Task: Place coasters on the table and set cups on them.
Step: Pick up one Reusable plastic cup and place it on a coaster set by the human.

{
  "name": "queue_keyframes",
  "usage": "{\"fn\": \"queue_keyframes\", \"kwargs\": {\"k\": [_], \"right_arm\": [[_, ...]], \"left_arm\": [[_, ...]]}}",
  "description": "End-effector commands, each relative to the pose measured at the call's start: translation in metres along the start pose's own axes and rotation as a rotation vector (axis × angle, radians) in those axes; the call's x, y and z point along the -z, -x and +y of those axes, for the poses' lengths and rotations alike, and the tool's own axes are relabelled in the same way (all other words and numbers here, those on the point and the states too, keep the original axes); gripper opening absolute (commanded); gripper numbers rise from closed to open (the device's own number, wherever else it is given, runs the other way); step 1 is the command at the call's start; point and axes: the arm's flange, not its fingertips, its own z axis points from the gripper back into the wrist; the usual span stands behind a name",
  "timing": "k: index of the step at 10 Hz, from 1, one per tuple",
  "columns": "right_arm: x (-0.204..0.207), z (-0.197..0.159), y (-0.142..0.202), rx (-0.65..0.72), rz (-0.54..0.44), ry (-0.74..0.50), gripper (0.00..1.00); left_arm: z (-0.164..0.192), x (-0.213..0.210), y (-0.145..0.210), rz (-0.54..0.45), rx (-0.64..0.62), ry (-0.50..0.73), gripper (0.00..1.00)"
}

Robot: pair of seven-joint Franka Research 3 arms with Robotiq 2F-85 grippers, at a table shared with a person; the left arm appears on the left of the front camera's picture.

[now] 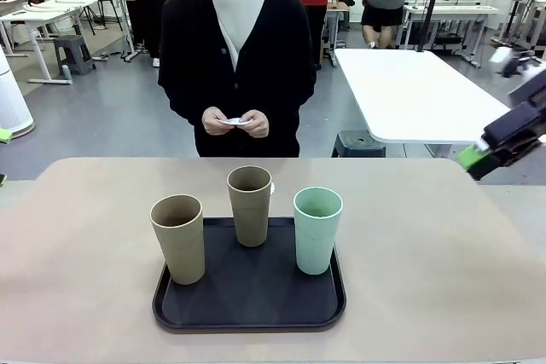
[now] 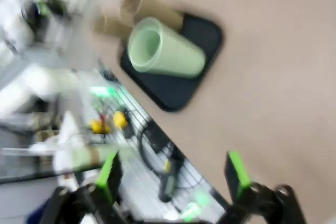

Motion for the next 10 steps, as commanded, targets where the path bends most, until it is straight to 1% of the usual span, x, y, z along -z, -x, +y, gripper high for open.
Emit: {"fn": "queue_keyframes", "kwargs": {"k": [1, 2, 3, 4, 5, 6, 8, 9, 10], "right_arm": [[0.020, 0.008, 0.006, -0.424, 0.037, 0.111, 1.00], [0.026, 0.016, 0.009, -0.517, 0.030, 0.071, 1.00], [0.031, 0.021, 0.016, -0.590, 0.073, -0.002, 1.00], [0.033, 0.028, 0.019, -0.657, 0.047, -0.047, 1.00], [0.035, 0.035, 0.025, -0.712, 0.016, -0.044, 1.00], [0.041, 0.039, 0.030, -0.748, 0.008, -0.028, 1.00], [0.048, 0.040, 0.031, -0.763, -0.002, -0.035, 1.00], [0.038, 0.040, 0.027, -0.744, 0.036, -0.006, 1.00], [0.038, 0.040, 0.027, -0.744, 0.036, -0.006, 1.00]], "left_arm": [[0.001, -0.002, 0.001, -0.004, 0.000, 0.007, 1.00], [0.001, -0.002, 0.001, -0.004, 0.000, 0.007, 1.00], [0.001, -0.002, 0.001, -0.004, 0.000, 0.007, 1.00], [0.001, -0.002, 0.001, -0.004, 0.000, 0.007, 1.00], [0.001, -0.002, 0.001, -0.004, 0.000, 0.007, 1.00], [0.001, -0.002, 0.001, -0.004, 0.000, 0.007, 1.00], [0.001, -0.002, 0.001, -0.004, 0.000, 0.007, 1.00], [0.001, -0.002, 0.001, -0.004, 0.000, 0.007, 1.00], [0.001, -0.002, 0.001, -0.004, 0.000, 0.007, 1.00]]}}
